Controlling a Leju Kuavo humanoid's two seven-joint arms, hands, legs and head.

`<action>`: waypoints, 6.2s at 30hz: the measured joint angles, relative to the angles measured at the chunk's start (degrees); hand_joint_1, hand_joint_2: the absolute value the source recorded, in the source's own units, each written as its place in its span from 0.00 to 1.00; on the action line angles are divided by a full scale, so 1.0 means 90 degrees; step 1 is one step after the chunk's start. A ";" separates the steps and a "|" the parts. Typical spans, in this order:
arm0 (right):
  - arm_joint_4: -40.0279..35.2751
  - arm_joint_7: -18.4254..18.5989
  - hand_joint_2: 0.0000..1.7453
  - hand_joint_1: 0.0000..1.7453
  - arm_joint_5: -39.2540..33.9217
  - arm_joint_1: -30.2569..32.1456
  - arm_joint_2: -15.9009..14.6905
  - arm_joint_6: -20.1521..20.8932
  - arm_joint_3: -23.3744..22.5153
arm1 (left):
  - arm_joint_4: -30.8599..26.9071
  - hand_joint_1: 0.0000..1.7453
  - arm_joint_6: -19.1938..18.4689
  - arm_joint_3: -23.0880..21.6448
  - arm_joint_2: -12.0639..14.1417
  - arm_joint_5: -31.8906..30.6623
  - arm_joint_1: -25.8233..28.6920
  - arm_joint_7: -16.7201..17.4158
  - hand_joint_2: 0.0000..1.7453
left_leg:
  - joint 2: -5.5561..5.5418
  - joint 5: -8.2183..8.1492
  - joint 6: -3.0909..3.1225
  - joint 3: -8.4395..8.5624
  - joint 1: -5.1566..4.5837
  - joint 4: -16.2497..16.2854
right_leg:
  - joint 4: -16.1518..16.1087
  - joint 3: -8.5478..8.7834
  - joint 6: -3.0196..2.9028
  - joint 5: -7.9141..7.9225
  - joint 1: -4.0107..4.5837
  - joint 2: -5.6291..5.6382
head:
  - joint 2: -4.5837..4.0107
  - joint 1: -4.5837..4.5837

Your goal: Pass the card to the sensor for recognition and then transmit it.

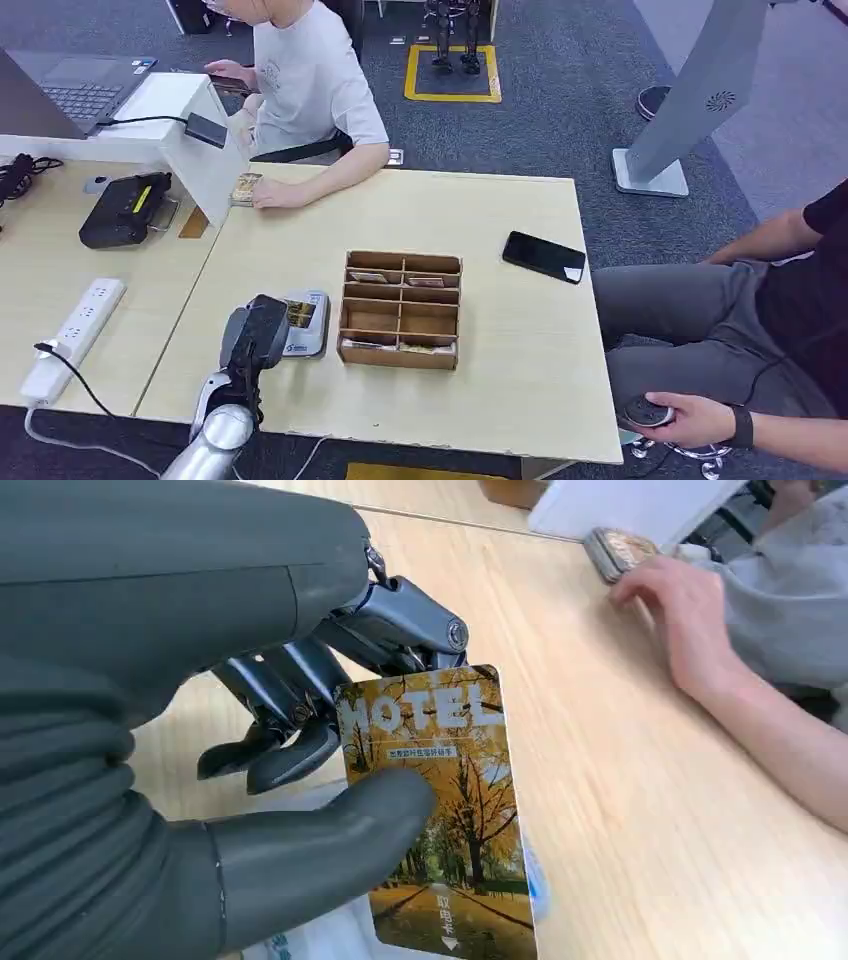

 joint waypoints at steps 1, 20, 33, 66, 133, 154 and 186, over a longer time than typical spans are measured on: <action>-0.0034 0.0031 1.00 0.00 0.0029 0.0009 -0.0014 0.0000 0.0015 | 0.0077 1.00 0.0074 0.0041 0.0010 0.0007 -0.0001 -0.0017 1.00 | -0.0001 0.0000 0.0000 -0.0003 0.0000 0.0000 | 0.0000 0.0000 0.0000 0.0000 0.0000 -0.0001 | 0.0000 0.0000; -0.0609 0.0355 1.00 0.00 0.0304 0.0111 -0.0221 0.0034 0.0311 | 0.1194 1.00 0.0405 0.0680 0.0131 0.0537 -0.0283 -0.0267 1.00 | 0.0000 0.0005 0.0008 -0.0003 -0.0001 0.0000 | 0.0000 0.0001 0.0008 0.0006 0.0000 0.0001 | -0.0002 0.0000; -0.0682 0.0408 1.00 0.00 0.0308 0.0128 -0.0240 0.0066 0.0352 | 0.1586 1.00 0.0500 0.0755 0.0155 0.0357 -0.0264 -0.0371 1.00 | -0.0004 0.0010 0.0014 -0.0002 -0.0001 0.0000 | 0.0000 0.0003 0.0009 0.0006 0.0000 -0.0003 | -0.0002 0.0000; -0.0741 0.0479 1.00 0.00 0.0563 0.0197 -0.0265 0.0104 0.0588 | -0.0515 1.00 -0.0051 0.1394 0.0818 0.3203 -0.1192 -0.2067 1.00 | -0.0020 0.0033 0.0032 -0.0022 0.0002 0.0010 | 0.0007 -0.0010 0.0011 0.0023 0.0001 -0.0019 | -0.0002 -0.0002; -0.1069 0.0367 1.00 0.00 0.0498 0.0282 -0.0614 0.0029 0.1124 | -0.1496 0.00 -0.1187 -0.0822 0.1742 -0.2261 -0.1288 -0.2858 1.00 | -0.0001 0.0030 0.0044 -0.0057 -0.0002 0.0018 | -0.0001 -0.0041 0.0023 0.0034 -0.0003 -0.0001 | -0.0002 0.0002; -0.0855 0.0119 1.00 0.00 0.0376 0.0186 -0.0588 -0.0027 0.0974 | -0.3354 0.00 -0.1598 -0.2526 0.2288 -0.2772 -0.0104 -0.2975 1.00 | -0.0001 0.0031 0.0053 -0.0063 -0.0002 0.0017 | -0.0004 -0.0043 0.0027 0.0038 -0.0003 -0.0005 | 0.0000 0.0000; -0.0901 0.0503 1.00 0.00 0.0374 0.0080 -0.0437 0.0063 0.0971 | -0.1195 0.00 -0.0794 -0.3274 0.1173 -0.4857 -0.0619 -0.0762 1.00 | 0.0000 0.0034 0.0057 -0.0063 -0.0002 0.0020 | -0.0005 -0.0045 0.0028 0.0040 -0.0003 -0.0005 | -0.0002 0.0000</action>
